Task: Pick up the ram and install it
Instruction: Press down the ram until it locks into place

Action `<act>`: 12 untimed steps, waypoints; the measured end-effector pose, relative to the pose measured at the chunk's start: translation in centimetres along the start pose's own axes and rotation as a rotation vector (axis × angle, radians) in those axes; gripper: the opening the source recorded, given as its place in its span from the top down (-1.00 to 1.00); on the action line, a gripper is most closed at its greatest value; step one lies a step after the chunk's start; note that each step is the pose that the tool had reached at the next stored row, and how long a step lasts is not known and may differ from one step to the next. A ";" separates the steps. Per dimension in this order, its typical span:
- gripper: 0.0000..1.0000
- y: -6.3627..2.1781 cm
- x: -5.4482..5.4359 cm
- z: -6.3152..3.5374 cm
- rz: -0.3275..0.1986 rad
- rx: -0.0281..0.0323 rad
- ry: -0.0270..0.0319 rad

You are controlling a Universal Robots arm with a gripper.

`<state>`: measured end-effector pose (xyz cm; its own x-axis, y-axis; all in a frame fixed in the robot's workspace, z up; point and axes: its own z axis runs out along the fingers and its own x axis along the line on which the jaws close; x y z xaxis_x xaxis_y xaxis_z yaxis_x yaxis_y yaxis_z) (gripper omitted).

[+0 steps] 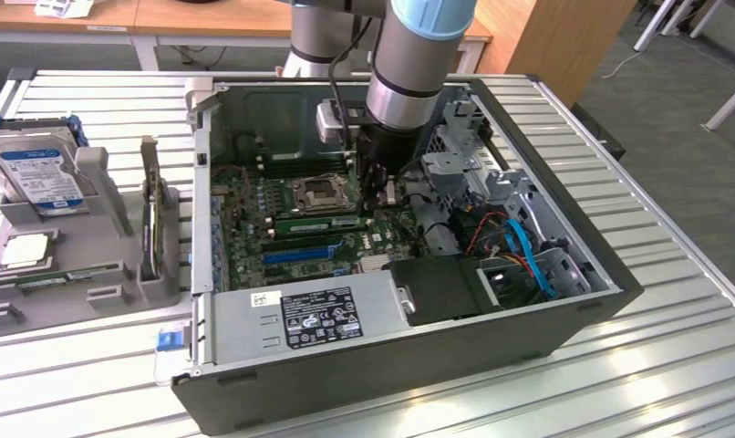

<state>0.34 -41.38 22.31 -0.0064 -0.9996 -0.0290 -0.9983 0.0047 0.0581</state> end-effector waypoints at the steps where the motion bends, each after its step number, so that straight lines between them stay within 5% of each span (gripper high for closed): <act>1: 0.80 0.00 0.0 0.00 0.000 0.0000 0.0000; 12: 0.80 0.10 -0.1 -1.66 0.000 0.0000 -0.0001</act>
<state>0.34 -41.38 23.97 -0.0064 -0.9996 -0.0291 -0.9983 0.0047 0.0581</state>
